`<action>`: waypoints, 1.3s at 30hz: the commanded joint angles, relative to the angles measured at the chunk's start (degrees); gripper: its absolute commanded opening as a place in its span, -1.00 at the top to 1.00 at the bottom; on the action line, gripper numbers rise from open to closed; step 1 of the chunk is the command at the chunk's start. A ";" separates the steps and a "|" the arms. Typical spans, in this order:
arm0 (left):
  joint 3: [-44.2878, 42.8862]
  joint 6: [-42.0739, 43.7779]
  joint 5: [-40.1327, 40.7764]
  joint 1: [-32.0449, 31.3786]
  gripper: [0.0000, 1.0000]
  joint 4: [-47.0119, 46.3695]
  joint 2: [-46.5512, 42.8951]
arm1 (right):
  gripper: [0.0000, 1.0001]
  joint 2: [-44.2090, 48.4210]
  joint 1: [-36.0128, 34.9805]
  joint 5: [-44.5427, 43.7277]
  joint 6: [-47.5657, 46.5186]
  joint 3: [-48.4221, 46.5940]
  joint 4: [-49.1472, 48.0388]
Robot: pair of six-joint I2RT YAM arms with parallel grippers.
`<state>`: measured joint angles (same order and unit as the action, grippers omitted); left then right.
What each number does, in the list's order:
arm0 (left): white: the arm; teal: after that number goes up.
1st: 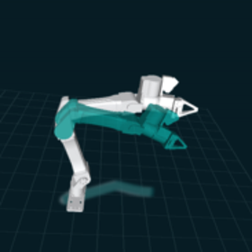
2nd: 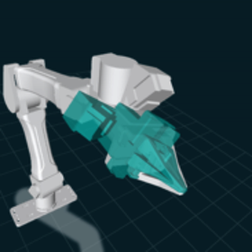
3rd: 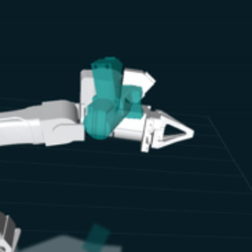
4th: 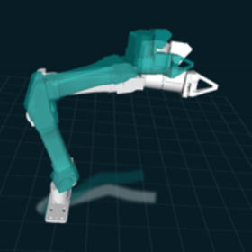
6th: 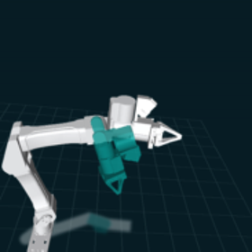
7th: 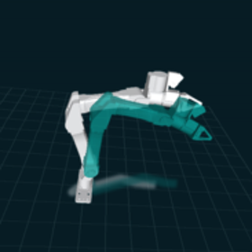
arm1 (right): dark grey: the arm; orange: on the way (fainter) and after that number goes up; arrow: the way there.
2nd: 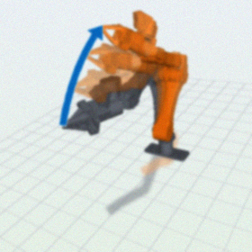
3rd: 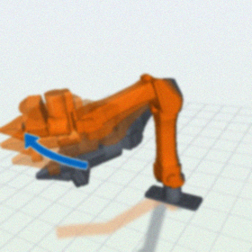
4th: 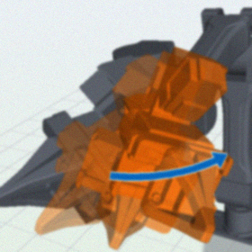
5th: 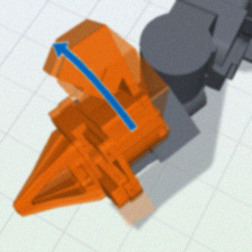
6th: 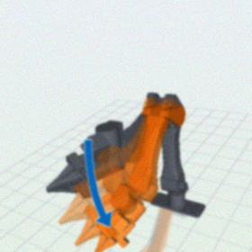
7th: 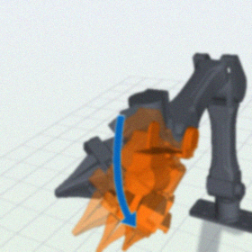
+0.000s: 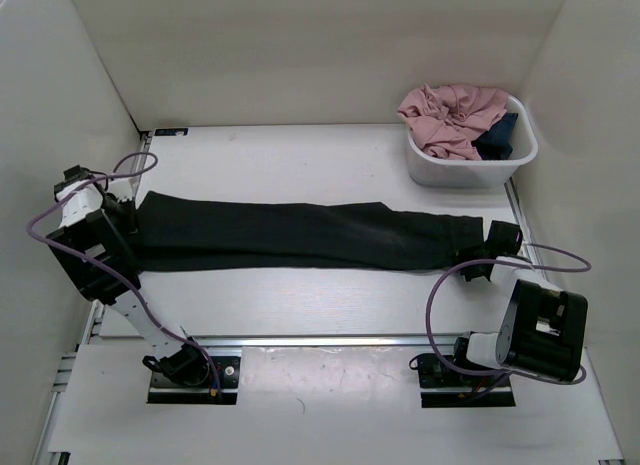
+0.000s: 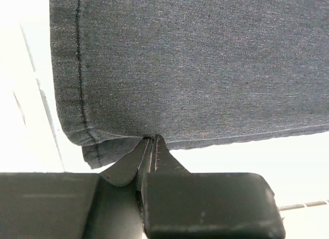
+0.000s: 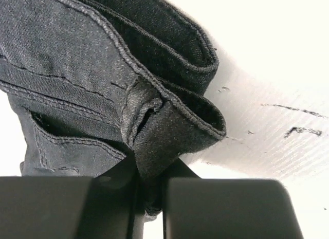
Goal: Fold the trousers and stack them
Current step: Fold the trousers
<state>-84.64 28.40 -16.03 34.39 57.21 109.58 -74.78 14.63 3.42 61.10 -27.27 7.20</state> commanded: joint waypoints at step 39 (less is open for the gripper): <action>10.20 -0.36 3.83 -4.15 -0.24 -1.83 -1.83 | 1.00 6.06 -29.67 -51.46 -42.54 -37.03 31.46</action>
<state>-76.12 30.61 -9.93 31.18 58.26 106.48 -70.67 -4.38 -34.85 27.03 -56.99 36.40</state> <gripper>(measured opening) 0.607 0.171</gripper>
